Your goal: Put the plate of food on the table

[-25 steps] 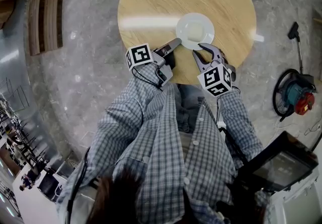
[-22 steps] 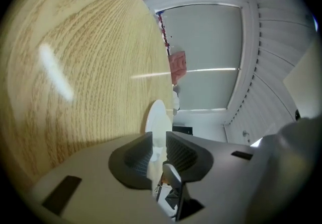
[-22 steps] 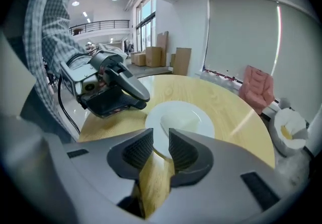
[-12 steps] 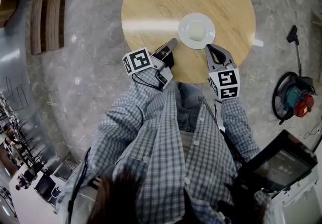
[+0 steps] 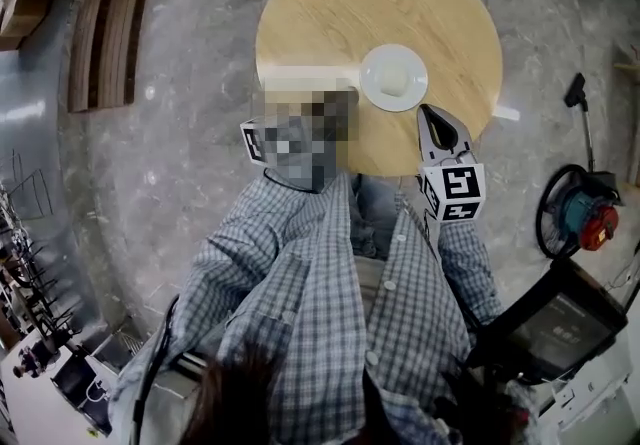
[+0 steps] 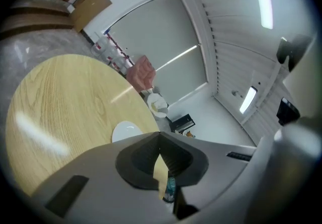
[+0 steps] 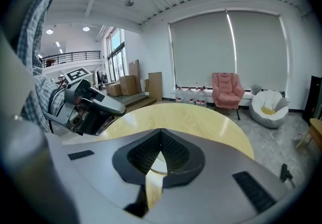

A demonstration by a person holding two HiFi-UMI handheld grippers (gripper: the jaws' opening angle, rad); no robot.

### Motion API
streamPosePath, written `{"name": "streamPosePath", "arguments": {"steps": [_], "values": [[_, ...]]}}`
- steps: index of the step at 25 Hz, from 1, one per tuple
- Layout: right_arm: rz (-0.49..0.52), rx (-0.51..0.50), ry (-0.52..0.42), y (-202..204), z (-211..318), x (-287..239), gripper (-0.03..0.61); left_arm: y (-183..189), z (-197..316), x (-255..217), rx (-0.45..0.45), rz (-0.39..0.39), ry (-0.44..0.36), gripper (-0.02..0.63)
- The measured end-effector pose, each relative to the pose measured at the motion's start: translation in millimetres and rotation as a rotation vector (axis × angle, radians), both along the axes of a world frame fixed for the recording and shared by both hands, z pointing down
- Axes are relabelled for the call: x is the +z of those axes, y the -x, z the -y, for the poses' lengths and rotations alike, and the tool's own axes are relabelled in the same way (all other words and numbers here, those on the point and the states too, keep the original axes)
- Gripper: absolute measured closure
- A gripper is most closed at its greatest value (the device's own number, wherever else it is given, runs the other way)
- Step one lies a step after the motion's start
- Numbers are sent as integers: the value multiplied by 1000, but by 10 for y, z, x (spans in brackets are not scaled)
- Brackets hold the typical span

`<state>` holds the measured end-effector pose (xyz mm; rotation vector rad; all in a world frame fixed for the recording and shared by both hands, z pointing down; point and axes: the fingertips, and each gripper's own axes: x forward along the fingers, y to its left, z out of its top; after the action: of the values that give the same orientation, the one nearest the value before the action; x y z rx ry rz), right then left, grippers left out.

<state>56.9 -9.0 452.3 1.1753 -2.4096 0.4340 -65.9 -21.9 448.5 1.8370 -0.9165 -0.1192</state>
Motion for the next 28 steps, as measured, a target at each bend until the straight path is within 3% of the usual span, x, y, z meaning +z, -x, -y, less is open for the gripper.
{"name": "streamPosePath", "arguments": {"steps": [3,11,18,24,28], "values": [[8,5,-33,11,36,-109,572,-21,-4,-133,45,53,-61,606],[20,54,-124,-137,183,-445,572,-47,68,-492,64,100,-193,606],[59,101,-211,-233,285,-824,572,-252,16,-890,182,161,-339,606],[96,108,-258,-222,313,-1110,572,-233,74,-1234,175,193,-452,606],[91,96,-299,-179,302,-1267,572,-227,72,-1345,197,276,-527,606]]}}
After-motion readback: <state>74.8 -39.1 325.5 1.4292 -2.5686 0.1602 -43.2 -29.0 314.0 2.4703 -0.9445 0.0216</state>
